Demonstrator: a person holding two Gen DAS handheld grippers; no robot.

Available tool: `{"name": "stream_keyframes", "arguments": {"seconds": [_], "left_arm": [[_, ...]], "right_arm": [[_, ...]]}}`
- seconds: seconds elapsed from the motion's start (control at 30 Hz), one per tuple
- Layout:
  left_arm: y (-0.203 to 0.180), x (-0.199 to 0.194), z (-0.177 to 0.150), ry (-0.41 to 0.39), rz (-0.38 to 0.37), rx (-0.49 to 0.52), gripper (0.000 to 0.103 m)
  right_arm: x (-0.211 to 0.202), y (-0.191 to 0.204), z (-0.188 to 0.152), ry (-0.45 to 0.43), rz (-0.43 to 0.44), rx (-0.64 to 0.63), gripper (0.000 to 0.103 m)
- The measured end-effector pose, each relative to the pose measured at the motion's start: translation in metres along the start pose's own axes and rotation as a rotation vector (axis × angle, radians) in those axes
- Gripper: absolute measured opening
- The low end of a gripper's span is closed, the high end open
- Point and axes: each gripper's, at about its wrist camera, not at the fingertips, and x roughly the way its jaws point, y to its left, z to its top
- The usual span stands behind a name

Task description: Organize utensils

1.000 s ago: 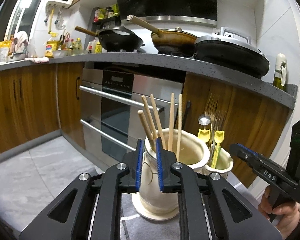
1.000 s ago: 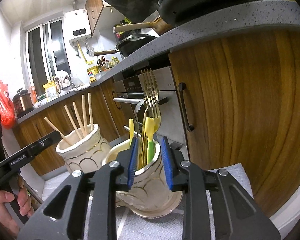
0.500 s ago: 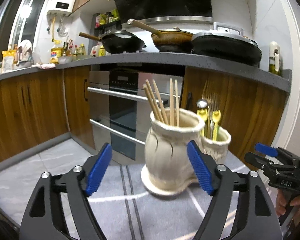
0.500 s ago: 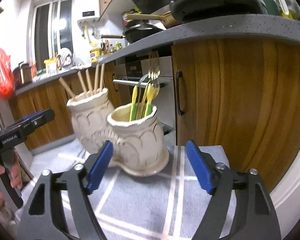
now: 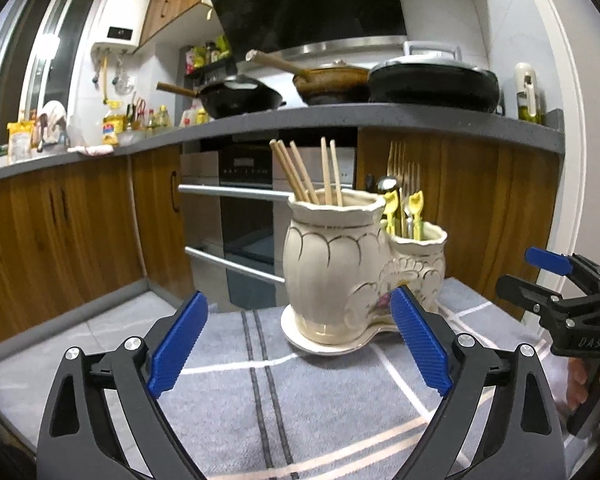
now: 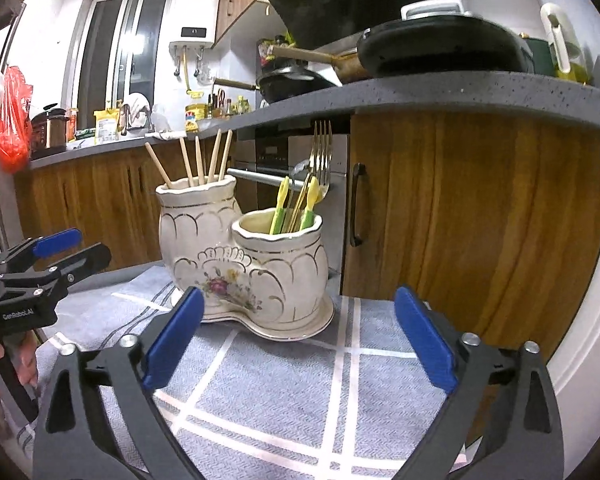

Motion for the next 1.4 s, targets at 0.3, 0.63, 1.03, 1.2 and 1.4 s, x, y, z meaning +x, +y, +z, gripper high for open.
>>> {"name": "stream_keyframes", "arguments": {"seconds": [0.3, 0.63, 1.03, 1.2, 1.4], "left_arm": [[-0.0031, -0.0004, -0.0005, 0.003, 0.001, 0.004, 0.093], [-0.0049, 0.0001, -0.0007, 0.007, -0.001, 0.011, 0.093], [-0.0047, 0.0000, -0.0008, 0.007, -0.001, 0.011, 0.093], [-0.0046, -0.0002, -0.0007, 0.006, 0.000, 0.011, 0.093], [-0.0043, 0.0000, -0.0005, 0.007, 0.001, 0.010, 0.094]], "right_arm": [[-0.0007, -0.0021, 0.0003, -0.005, -0.018, 0.015, 0.097], [-0.0004, -0.0014, 0.0006, -0.005, -0.018, 0.013, 0.097], [-0.0005, -0.0015, 0.0004, -0.005, -0.018, 0.013, 0.097], [-0.0006, -0.0015, 0.0004, -0.005, -0.018, 0.013, 0.097], [-0.0006, -0.0015, 0.0005, -0.005, -0.018, 0.013, 0.097]]}}
